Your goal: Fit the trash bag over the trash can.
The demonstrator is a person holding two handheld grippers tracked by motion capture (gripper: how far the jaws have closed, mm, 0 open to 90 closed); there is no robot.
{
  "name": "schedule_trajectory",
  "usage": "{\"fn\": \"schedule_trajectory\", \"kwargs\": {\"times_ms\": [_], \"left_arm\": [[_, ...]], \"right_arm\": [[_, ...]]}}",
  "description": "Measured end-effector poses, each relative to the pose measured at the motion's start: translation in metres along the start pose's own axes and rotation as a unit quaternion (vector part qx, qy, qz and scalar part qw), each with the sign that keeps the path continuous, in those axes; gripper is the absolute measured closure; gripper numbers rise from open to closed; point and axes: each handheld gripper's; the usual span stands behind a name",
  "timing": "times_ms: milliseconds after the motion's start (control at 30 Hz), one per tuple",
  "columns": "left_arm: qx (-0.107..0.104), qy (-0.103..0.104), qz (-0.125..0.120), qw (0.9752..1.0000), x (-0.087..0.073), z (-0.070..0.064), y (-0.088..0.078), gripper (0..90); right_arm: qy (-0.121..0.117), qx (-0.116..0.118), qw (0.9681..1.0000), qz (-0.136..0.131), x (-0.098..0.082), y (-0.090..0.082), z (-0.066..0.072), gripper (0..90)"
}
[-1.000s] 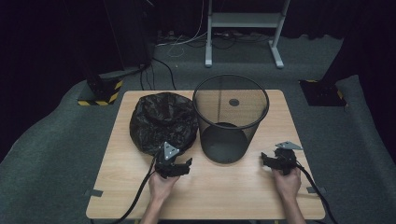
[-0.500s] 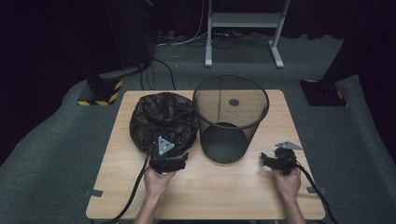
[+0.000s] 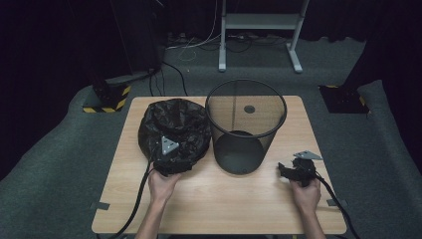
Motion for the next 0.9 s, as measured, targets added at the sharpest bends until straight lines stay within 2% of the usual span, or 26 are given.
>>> {"fn": "schedule_trajectory", "kwargs": {"times_ms": [267, 500, 900], "left_arm": [[0.015, 0.0, 0.003, 0.9999, 0.012, 0.013, 0.008, 15.0], [0.025, -0.014, 0.0, 0.9996, 0.02, 0.021, 0.016, 14.2], [0.046, -0.02, 0.005, 0.9988, 0.036, 0.035, 0.031, 13.8]], "right_arm": [[0.0, 0.0, 1.0, -0.001, 0.0, 0.0, 0.0, 23.0], [0.0, 0.0, 1.0, -0.001, 0.0, 0.0, 0.0, 23.0], [-0.002, 0.001, 1.0, 0.0, 0.0, 0.0, 0.0, 22.6]]}}
Point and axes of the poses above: each handheld gripper's, and its own axes: y roughly forward along the jaws, x roughly out of its top, z roughly to its left, and after that the axes turned 13 degrees about -z, right-handed
